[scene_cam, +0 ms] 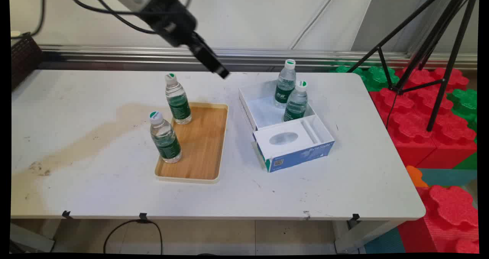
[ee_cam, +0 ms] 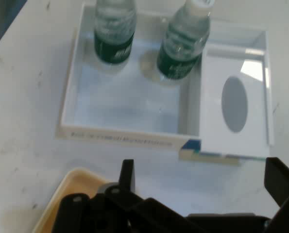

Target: Pick up the green bottle from the white box

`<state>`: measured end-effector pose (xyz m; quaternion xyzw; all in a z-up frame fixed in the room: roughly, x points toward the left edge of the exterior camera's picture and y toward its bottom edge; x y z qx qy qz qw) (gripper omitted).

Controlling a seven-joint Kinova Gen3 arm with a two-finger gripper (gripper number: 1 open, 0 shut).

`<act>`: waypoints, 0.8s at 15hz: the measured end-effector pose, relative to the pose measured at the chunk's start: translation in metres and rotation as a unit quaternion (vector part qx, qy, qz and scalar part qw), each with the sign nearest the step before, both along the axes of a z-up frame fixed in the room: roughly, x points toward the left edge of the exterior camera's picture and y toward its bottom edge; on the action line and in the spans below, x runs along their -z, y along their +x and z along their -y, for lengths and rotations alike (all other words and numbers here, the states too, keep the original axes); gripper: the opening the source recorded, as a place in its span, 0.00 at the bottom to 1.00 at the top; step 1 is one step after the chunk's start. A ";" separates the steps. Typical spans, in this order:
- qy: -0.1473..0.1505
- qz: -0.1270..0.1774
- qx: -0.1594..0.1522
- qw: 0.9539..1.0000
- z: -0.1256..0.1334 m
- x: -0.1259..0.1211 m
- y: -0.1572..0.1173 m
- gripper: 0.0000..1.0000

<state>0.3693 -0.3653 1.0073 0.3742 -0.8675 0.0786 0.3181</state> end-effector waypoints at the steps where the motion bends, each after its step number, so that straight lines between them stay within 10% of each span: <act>1: -0.007 -0.006 0.005 1.000 0.002 0.008 -0.013 1.00; 12: -0.084 -0.041 0.032 0.995 0.038 0.133 -0.073 1.00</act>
